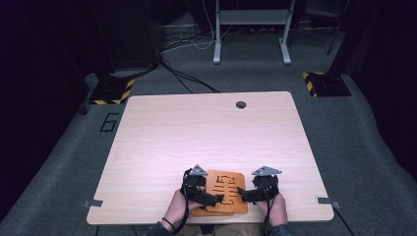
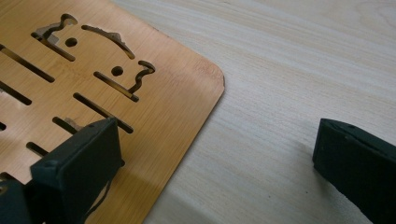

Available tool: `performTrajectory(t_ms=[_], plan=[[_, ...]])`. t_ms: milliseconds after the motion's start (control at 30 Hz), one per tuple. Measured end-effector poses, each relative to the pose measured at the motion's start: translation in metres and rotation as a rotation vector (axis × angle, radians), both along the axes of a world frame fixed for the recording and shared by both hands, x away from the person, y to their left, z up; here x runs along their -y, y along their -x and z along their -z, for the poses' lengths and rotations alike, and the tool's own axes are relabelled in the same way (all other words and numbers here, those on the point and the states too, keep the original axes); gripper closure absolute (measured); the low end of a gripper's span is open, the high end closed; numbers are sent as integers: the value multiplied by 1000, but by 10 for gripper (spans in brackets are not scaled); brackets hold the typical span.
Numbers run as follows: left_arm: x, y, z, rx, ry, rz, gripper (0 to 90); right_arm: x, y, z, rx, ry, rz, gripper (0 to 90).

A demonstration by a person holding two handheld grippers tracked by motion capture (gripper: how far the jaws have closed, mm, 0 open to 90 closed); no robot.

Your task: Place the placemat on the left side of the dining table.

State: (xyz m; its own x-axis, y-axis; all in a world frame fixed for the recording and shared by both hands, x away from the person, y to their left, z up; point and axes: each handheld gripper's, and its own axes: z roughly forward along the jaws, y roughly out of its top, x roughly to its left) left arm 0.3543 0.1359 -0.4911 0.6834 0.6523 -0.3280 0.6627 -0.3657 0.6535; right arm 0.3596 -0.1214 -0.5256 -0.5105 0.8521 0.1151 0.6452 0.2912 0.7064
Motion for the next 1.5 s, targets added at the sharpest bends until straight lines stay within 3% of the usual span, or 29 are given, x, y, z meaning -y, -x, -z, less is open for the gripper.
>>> performTrajectory(t_ms=[600,1000,1500], plan=[[5,-8,-21,-29,10,16,84,6,0,0,-6,-39,33,11],[10,-12,-34,-33,0,13,145,10,0,0,-4,-58,53,13],[20,-15,-48,-45,5,49,250,14,1,0,-8,-88,80,16]])
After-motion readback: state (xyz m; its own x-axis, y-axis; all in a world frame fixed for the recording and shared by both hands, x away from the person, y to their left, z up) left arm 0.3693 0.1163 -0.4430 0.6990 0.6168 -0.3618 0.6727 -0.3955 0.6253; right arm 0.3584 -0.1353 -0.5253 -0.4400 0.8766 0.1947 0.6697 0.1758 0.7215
